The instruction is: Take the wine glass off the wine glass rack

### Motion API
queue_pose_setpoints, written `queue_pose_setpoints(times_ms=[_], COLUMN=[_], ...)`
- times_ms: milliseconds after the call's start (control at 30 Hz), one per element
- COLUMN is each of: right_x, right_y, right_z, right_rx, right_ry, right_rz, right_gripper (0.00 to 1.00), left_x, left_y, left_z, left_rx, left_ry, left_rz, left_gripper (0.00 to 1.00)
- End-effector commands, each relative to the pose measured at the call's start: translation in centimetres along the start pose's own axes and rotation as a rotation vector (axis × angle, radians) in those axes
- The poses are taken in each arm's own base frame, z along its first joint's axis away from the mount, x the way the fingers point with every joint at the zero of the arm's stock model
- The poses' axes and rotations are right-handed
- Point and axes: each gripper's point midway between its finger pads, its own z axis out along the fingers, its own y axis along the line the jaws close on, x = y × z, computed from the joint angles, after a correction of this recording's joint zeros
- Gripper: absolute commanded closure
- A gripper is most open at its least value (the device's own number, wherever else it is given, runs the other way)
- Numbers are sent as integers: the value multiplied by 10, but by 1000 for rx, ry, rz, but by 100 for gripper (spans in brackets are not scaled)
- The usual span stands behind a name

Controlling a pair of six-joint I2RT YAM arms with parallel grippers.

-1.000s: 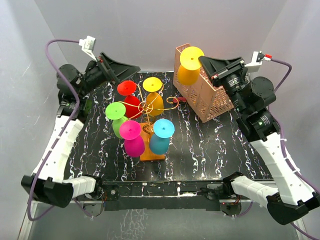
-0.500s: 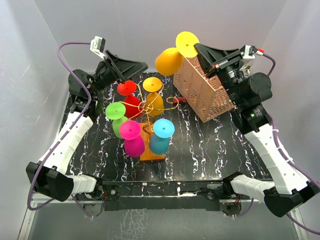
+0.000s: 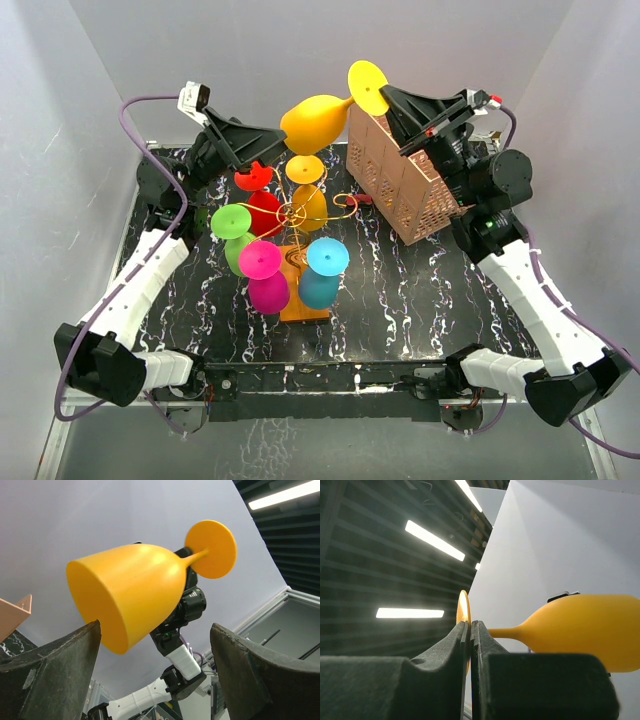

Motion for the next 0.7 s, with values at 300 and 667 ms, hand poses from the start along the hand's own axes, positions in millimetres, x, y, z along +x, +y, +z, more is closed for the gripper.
queue_pose_setpoints(times_ms=[300, 667], right_x=[8, 4], right_y=[-3, -29], right_z=[-6, -10], right_rx=[-47, 12], right_ry=[59, 43], right_rz=[121, 136], right_gripper=[91, 83], left_x=[3, 0], left_y=[-61, -55], left_z=[-14, -9], left_rx=[302, 251], left_ry=[-27, -77], left_rz=[-67, -85], left_gripper=[43, 76])
